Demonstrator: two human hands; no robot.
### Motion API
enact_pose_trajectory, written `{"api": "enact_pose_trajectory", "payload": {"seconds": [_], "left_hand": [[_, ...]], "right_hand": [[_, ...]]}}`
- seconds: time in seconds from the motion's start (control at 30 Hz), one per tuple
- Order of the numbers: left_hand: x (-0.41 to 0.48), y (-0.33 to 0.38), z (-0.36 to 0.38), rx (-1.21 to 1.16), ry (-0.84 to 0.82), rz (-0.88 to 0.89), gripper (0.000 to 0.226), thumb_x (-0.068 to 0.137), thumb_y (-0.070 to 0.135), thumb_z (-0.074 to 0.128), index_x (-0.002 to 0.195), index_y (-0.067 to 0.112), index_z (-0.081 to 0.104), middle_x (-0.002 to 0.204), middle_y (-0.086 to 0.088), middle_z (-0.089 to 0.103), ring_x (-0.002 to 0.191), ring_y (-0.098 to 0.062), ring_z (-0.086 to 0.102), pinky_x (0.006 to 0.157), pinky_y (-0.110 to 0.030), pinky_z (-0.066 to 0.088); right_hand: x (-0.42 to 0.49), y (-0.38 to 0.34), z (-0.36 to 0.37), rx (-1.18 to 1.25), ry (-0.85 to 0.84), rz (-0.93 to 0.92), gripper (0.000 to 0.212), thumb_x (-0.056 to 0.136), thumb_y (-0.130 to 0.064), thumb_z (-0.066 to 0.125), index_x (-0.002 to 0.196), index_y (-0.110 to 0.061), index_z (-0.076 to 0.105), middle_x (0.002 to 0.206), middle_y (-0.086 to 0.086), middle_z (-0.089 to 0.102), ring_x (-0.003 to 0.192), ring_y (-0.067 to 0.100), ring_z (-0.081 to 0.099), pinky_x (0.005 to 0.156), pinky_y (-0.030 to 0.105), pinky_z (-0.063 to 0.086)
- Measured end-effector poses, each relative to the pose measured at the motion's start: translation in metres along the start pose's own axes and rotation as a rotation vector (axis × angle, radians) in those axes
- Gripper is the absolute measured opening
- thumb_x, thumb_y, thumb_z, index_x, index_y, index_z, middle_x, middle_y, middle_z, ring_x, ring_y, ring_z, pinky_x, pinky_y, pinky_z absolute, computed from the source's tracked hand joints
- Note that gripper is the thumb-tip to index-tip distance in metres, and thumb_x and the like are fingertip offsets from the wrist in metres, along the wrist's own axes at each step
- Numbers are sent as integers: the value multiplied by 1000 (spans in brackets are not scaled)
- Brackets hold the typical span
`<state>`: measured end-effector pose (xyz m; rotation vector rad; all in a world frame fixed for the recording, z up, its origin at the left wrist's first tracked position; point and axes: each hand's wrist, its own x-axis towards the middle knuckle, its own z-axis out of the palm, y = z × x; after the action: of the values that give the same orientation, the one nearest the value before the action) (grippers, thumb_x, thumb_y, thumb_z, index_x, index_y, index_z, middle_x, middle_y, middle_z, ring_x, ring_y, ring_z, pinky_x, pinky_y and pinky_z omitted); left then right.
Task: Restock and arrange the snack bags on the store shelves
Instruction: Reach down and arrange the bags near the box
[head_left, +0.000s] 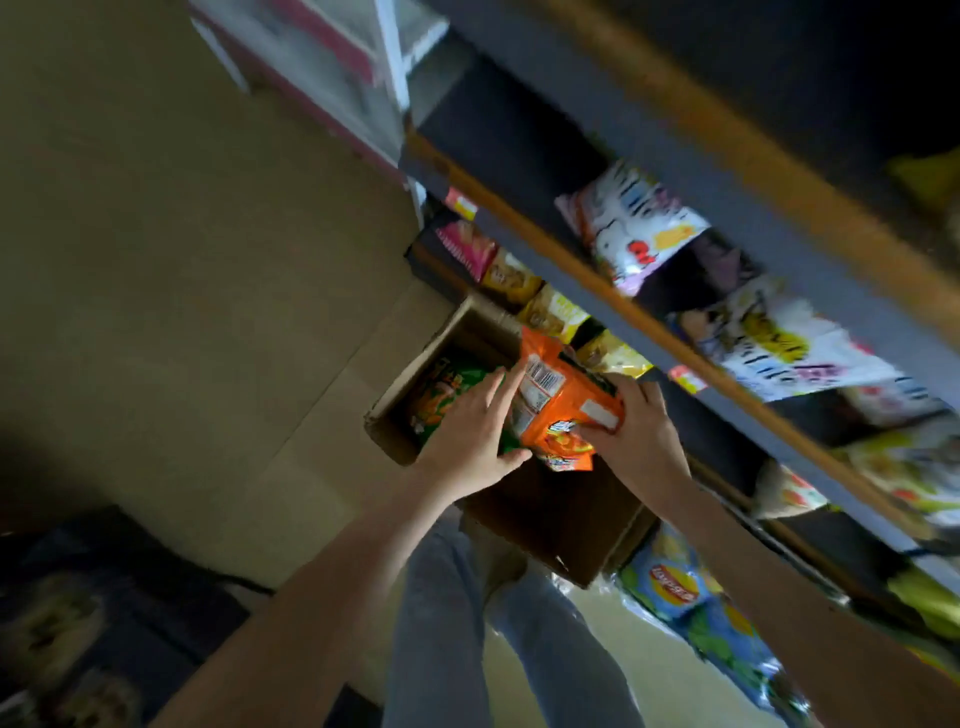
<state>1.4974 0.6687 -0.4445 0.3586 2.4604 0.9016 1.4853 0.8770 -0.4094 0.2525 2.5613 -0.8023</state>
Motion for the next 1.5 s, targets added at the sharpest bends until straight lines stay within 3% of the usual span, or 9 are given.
{"api": "enact_pose_trajectory", "payload": {"seconds": [0.27,0.43,0.57,0.67,0.9,1.03,1.17,1.33,1.5], "left_hand": [[-25,109,-130,-19,136,207,102,80,47,70,152,18,3,153,-1,23,140,-13,22,110,-23,15],[-41,159,-212,-378,90,135,50,97,48,44,140,24,36,124,13,51,114,-5,52,93,-25,43],[-57,196,-276,-825,80,-199,56,97,57,29,120,13,53,97,-12,65,83,-23,63,72,-33,53],[-75,206,-313,-1012,-151,-400,74,84,73,39,125,13,51,102,-21,65,85,-35,66,67,-41,57],[-133,242,-340,-1076,-407,-236,62,83,50,60,129,9,57,124,-15,63,108,-30,63,94,-44,48],[-153,245,-341,-1026,-194,-123,66,73,45,73,129,15,56,117,-13,67,104,-30,66,87,-43,55],[-153,238,-350,-1013,42,-25,72,73,32,80,133,18,45,115,-11,67,95,-25,69,71,-37,58],[-143,242,-374,-847,93,128,57,88,19,64,134,26,30,121,-12,57,94,-12,61,61,-21,49],[-109,235,-412,-523,34,350,95,79,21,73,145,39,8,133,13,43,106,-4,54,91,-34,51]], "right_hand": [[-61,-92,-124,268,251,3,68,68,-29,84,126,-19,50,121,4,49,109,24,52,85,38,47],[-107,-141,-178,220,368,-90,67,69,-21,84,127,-16,50,113,-5,39,105,15,46,84,30,40],[-150,-171,-213,151,443,-318,66,72,-14,82,129,-11,50,114,-3,38,102,1,35,88,30,43],[-179,-188,-227,-39,629,-612,63,72,-10,82,127,-8,51,115,9,46,103,10,43,82,39,52],[-233,-207,-227,-459,923,-1051,36,99,-28,39,131,-12,43,123,12,41,110,29,49,81,34,51],[-251,-208,-222,-366,704,-1053,69,88,-47,57,143,-15,32,139,7,31,128,25,38,94,34,48],[-256,-228,-220,238,467,-884,84,80,-60,63,146,-42,13,151,-9,17,142,12,20,110,32,33],[-236,-273,-250,1027,217,-341,80,81,-38,67,144,-32,20,131,4,50,108,18,61,73,29,56],[-193,-291,-273,906,81,-307,75,73,-32,79,135,-28,36,118,-2,65,101,16,67,80,30,54]]}}
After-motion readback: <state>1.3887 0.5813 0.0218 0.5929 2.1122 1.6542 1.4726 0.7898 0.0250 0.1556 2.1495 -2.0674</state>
